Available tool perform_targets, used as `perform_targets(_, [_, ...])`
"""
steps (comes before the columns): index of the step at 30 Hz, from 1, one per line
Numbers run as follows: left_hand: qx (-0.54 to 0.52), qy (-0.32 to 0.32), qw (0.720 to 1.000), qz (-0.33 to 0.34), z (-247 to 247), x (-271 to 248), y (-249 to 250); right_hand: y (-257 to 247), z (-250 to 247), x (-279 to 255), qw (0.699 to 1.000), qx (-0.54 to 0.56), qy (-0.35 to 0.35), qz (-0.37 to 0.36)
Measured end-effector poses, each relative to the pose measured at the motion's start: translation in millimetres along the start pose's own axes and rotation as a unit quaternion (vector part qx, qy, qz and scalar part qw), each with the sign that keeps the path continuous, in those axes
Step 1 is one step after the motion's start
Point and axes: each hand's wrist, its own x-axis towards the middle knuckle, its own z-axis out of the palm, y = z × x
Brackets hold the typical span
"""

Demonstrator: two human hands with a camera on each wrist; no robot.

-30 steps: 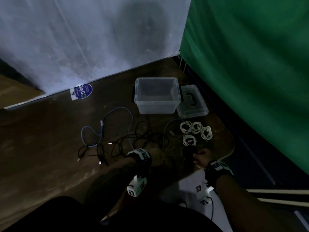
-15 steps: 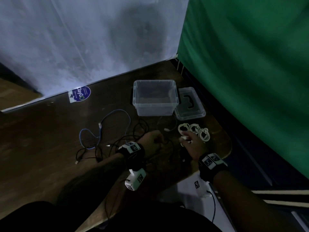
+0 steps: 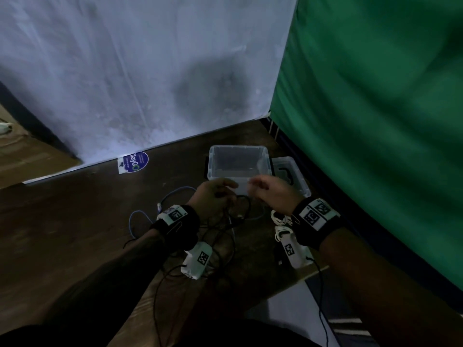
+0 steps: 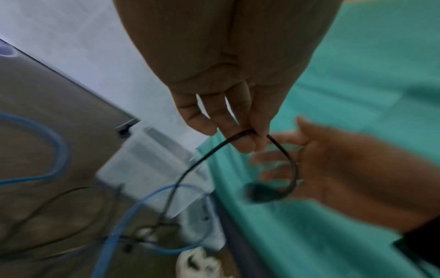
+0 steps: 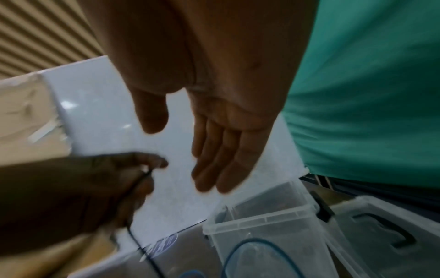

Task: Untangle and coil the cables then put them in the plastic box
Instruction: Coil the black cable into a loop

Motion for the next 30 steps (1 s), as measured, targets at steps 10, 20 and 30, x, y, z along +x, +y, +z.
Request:
perform_targets(10, [0.033, -0.013, 0.999, 0.04, -5, 4, 7, -50, -32, 1, 0.983, 0.077, 0.108, -0.125])
perform_targets(20, [0.122, 0.045, 0.991, -0.034, -23, -9, -37, -92, -100, -16, 0.823, 0.543, 0.125, -0.111])
perform_targets(30, [0.111, 0.039, 0.99, 0.076, -30, 4, 28, -64, -10, 8, 0.985, -0.16, -0.007, -0.06])
